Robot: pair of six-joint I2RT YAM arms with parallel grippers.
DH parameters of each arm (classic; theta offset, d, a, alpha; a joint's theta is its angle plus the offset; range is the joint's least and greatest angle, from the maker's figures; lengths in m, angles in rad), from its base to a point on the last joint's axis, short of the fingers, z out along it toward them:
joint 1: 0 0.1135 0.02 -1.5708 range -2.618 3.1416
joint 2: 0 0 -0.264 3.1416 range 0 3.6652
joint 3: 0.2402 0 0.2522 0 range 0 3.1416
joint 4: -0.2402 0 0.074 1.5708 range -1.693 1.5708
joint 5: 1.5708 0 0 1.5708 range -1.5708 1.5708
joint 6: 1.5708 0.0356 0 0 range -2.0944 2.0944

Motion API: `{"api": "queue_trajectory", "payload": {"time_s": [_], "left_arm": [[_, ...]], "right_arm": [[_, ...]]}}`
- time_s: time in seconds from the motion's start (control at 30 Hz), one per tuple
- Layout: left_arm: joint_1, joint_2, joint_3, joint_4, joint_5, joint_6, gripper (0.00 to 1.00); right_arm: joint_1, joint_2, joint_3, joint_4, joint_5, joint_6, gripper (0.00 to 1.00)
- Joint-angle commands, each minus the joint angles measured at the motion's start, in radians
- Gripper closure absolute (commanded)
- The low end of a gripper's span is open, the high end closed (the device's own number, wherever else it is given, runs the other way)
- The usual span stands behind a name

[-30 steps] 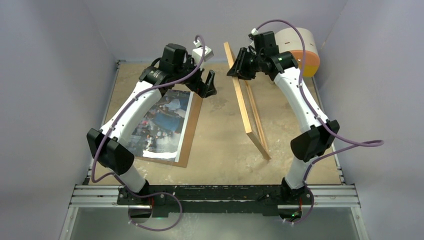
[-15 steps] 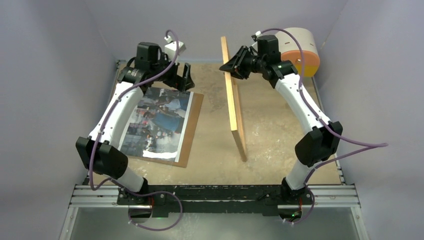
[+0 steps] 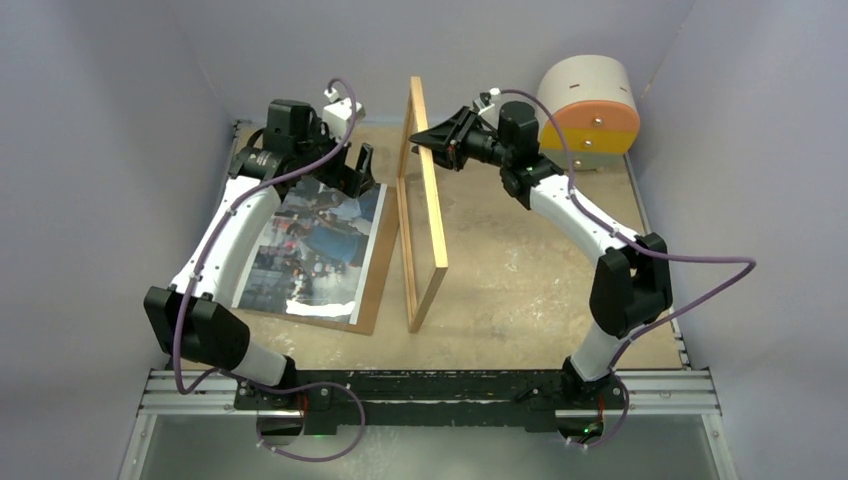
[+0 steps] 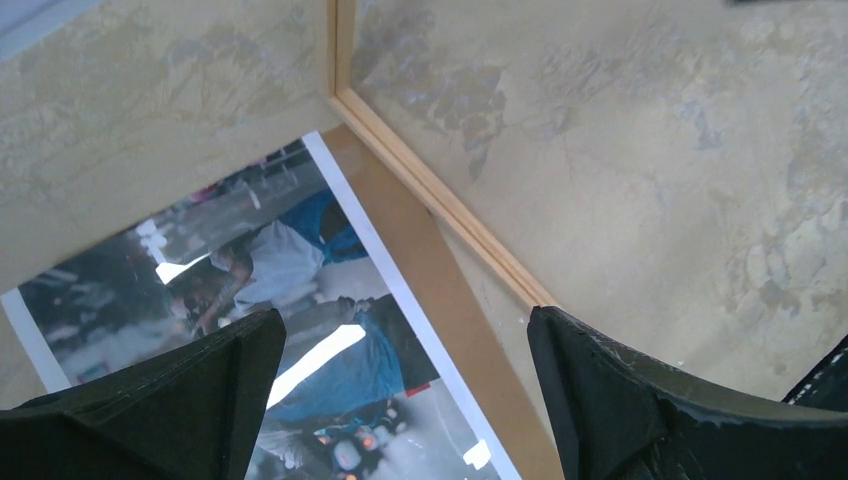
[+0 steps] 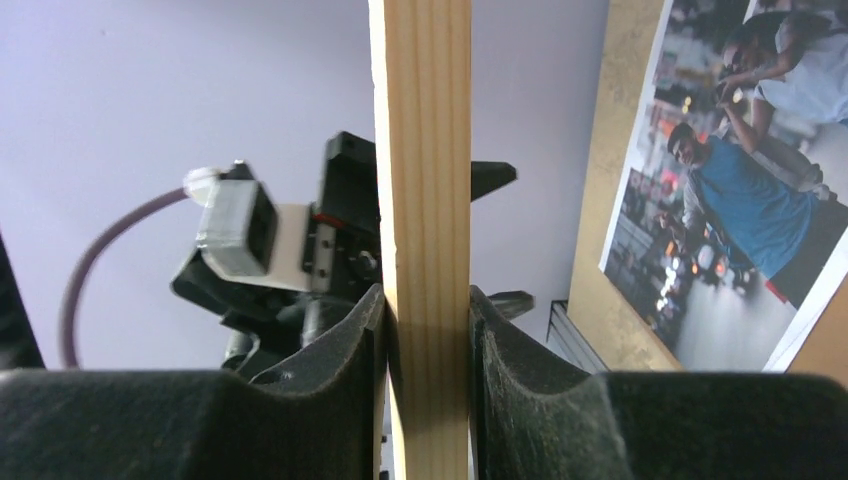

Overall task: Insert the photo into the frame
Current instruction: Turn over the photo frame at the center of the board.

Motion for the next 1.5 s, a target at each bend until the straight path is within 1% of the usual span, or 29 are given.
{"api": "queue_trajectory", "payload": {"time_s": [0.0, 0.1, 0.13, 0.17, 0.27, 0.33, 0.37, 0.4, 0.43, 0.5, 0.57, 0.73, 0.83, 0.97, 1.17, 1.23, 1.33, 1.47], "left_arm": [[0.005, -0.023, -0.051, 0.026, -0.06, 0.061, 0.0], [0.004, -0.022, -0.077, 0.037, -0.072, 0.073, 0.0], [0.005, -0.023, -0.085, 0.041, -0.074, 0.078, 0.0], [0.004, -0.021, -0.091, 0.044, -0.076, 0.081, 0.0], [0.005, -0.014, -0.112, 0.053, -0.088, 0.087, 0.0], [0.004, -0.011, -0.126, 0.063, -0.096, 0.089, 0.0], [0.004, -0.01, -0.134, 0.067, -0.102, 0.091, 0.0], [0.004, -0.01, -0.139, 0.07, -0.106, 0.093, 0.0], [0.004, -0.008, -0.141, 0.072, -0.109, 0.094, 0.0], [0.004, -0.006, -0.147, 0.074, -0.116, 0.097, 0.0], [0.004, -0.004, -0.152, 0.077, -0.115, 0.097, 0.0], [0.004, 0.004, -0.165, 0.084, -0.115, 0.097, 0.0], [0.004, 0.004, -0.186, 0.098, -0.119, 0.102, 0.0], [0.003, 0.018, -0.231, 0.125, -0.142, 0.127, 0.0], [0.003, 0.055, -0.301, 0.158, -0.211, 0.183, 0.0], [0.004, 0.062, -0.31, 0.165, -0.221, 0.188, 0.0], [0.004, 0.066, -0.32, 0.177, -0.224, 0.19, 0.0], [0.004, 0.072, -0.328, 0.183, -0.242, 0.199, 0.0]], "right_arm": [[-0.028, -0.083, -0.098, 0.221, -0.074, 0.1, 1.0], [-0.059, -0.111, -0.142, 0.191, -0.103, 0.062, 1.0], [-0.074, -0.121, -0.148, 0.153, -0.118, 0.025, 0.97], [-0.092, -0.131, -0.153, 0.112, -0.134, -0.01, 0.92], [-0.153, -0.159, -0.153, -0.073, -0.163, -0.159, 0.66], [-0.187, -0.175, -0.156, -0.184, -0.17, -0.249, 0.5], [-0.204, -0.181, -0.158, -0.241, -0.171, -0.296, 0.45], [-0.218, -0.184, -0.159, -0.301, -0.166, -0.338, 0.4], [-0.234, -0.19, -0.16, -0.353, -0.159, -0.381, 0.38], [-0.259, -0.208, -0.164, -0.431, -0.127, -0.447, 0.36], [-0.276, -0.224, -0.156, -0.493, -0.083, -0.508, 0.35], [-0.291, -0.217, -0.065, -0.723, 0.071, -0.693, 0.37], [-0.293, -0.209, -0.051, -0.805, 0.133, -0.768, 0.39], [-0.295, -0.222, -0.103, -0.799, 0.187, -0.807, 0.46], [-0.296, -0.222, -0.169, -0.807, 0.296, -0.888, 0.52], [-0.295, -0.221, -0.184, -0.795, 0.301, -0.903, 0.53], [-0.295, -0.194, -0.188, -0.768, 0.35, -0.916, 0.54], [-0.294, -0.153, -0.21, -0.725, 0.334, -0.899, 0.56]]}}
